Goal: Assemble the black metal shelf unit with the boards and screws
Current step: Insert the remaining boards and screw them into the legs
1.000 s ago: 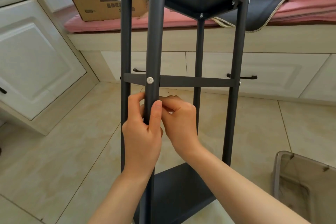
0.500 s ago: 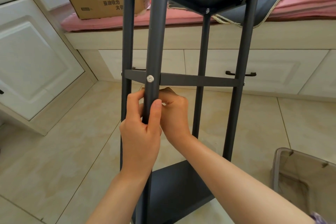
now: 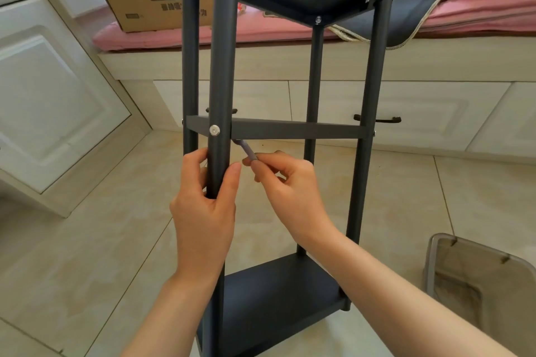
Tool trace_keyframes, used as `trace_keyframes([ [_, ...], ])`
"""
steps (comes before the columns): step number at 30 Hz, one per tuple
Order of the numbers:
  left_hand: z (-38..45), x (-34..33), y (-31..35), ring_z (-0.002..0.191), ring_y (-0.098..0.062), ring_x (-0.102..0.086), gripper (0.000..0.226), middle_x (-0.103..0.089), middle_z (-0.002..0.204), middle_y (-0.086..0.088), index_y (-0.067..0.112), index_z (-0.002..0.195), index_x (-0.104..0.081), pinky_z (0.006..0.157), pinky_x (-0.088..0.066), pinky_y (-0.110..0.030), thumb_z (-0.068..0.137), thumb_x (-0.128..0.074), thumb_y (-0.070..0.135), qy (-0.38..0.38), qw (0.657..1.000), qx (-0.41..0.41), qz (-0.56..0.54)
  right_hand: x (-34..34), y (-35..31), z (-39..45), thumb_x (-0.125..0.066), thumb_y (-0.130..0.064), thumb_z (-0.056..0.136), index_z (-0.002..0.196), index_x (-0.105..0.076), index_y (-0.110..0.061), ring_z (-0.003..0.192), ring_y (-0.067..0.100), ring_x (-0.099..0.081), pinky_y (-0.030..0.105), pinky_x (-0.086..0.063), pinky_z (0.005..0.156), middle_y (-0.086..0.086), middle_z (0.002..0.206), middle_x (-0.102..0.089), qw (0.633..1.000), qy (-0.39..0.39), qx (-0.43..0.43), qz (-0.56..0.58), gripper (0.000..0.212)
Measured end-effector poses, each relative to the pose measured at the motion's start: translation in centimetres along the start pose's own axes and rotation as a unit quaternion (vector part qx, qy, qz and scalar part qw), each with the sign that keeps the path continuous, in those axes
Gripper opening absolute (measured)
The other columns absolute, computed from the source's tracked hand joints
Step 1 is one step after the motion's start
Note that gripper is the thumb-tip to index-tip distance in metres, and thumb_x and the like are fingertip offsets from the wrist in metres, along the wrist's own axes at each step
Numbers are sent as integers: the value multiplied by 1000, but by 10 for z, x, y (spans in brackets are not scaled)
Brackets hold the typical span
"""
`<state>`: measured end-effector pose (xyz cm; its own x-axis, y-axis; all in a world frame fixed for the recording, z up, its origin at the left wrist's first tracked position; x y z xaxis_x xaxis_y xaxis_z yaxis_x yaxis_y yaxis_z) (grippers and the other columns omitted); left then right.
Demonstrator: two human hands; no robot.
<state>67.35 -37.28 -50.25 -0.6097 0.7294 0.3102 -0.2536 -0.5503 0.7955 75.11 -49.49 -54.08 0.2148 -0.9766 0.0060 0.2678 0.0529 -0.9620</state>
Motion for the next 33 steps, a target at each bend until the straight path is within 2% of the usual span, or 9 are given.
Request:
trace_keyframes([
  [5,0,3,-1,45,-19,-52,15,-57,68,1,50,103,-48,39,-45,-26,92,-58,49,2,1000,-5,5,-2,-9,3,-60,-9,96,107,-75,-6,83,12,-63,13,-48,72,4,92,-71,1000,-10,19,-9,19],
  [10,0,7,-3,45,-17,-53,15,-57,67,4,54,103,-48,40,-44,-21,91,-57,51,7,1000,-3,-4,-6,-10,4,-62,-10,95,107,-75,-7,82,11,-64,13,-50,73,3,92,-72,999,-22,20,-20,18],
  [16,-2,11,-5,46,-17,-54,15,-57,67,6,59,101,-48,41,-43,-19,91,-58,56,9,1000,1,-20,-11,-10,4,-64,-10,93,107,-75,-7,82,13,-65,25,-56,77,3,90,-72,998,-30,35,-46,18],
  [19,-2,12,-6,45,-16,-53,15,-57,68,5,60,101,-48,41,-43,-20,90,-57,55,9,1000,1,-22,-15,-11,5,-64,-10,94,107,-75,-7,81,12,-64,23,-55,76,2,89,-71,997,-31,47,-59,18],
  [24,-2,10,-5,44,-17,-51,15,-57,68,4,58,102,-48,40,-43,-23,93,-58,50,4,1000,-1,-22,-18,-10,6,-65,-11,93,107,-76,-8,82,9,-65,18,-54,77,1,90,-72,996,-23,59,-62,18],
  [29,-3,7,-5,42,-18,-48,13,-55,66,0,47,106,-51,38,-41,-24,95,-58,50,0,999,3,-37,-23,-8,5,-68,-9,90,103,-77,-6,82,10,-67,23,-55,78,4,89,-74,993,3,103,-62,16],
  [31,-4,7,-6,42,-18,-49,15,-55,65,1,48,106,-51,39,-41,-23,93,-57,53,-2,999,5,-41,-27,-8,5,-69,-9,89,101,-77,-5,79,10,-65,23,-55,76,5,86,-74,990,15,123,-69,15],
  [33,-4,7,-6,43,-19,-49,16,-54,65,0,50,105,-51,40,-42,-24,91,-55,55,-2,999,8,-41,-32,-7,7,-70,-10,89,98,-77,-4,77,14,-65,30,-55,73,7,84,-73,986,28,143,-76,14],
])
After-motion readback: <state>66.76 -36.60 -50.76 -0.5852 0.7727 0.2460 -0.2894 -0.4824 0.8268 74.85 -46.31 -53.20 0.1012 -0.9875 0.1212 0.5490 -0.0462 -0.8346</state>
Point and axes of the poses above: each hand's wrist, its own z-axis towards the middle knuckle, its own x-axis out of the back of the hand, y = z × x, the point moved 8 cm from there along z, towards the middle knuckle
